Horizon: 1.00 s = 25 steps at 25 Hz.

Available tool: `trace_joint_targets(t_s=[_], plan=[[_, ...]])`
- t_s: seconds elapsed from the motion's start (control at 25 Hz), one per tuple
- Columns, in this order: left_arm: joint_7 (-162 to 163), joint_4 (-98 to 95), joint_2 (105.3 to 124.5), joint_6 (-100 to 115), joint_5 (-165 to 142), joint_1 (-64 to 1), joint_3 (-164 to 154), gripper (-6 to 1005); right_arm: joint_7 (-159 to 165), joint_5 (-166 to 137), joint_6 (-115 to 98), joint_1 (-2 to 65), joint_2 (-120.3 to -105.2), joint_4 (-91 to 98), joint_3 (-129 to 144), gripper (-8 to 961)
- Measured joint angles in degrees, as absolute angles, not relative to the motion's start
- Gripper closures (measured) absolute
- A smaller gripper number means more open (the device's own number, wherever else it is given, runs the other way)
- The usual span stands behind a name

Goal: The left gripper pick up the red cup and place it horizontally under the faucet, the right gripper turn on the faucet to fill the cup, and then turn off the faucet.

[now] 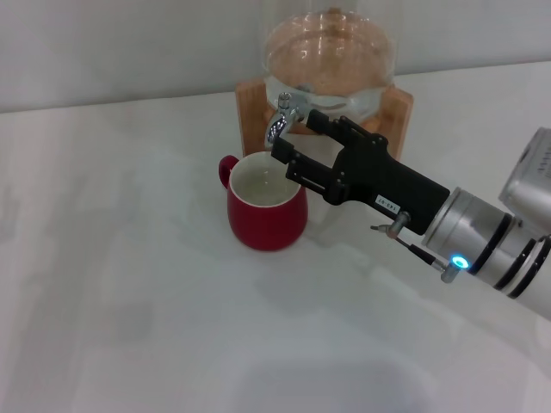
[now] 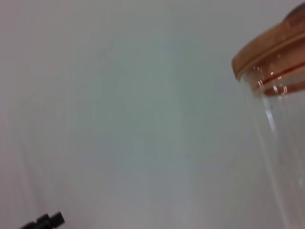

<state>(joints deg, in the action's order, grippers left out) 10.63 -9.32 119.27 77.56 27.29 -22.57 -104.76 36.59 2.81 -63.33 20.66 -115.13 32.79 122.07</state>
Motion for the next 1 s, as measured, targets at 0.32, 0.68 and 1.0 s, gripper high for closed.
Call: trace_joint_targets(t_s=[0.32, 0.68, 1.0], plan=[[9.5, -9.3, 119.27, 76.5, 27.2, -22.9, -104.8, 314, 36.9, 2.2, -68.3, 18.5, -114.97, 32.8, 122.5, 170], [9.3, -9.3, 119.26, 76.4, 27.2, -23.0, -104.7, 315, 36.9, 2.0, -69.7, 17.2, -114.71, 32.5, 119.9, 170], [9.2, -9.3, 119.27, 76.3, 27.6, -22.6, -104.4, 315, 36.7, 2.0, -70.0, 17.1, -114.61, 30.2, 114.8, 170]])
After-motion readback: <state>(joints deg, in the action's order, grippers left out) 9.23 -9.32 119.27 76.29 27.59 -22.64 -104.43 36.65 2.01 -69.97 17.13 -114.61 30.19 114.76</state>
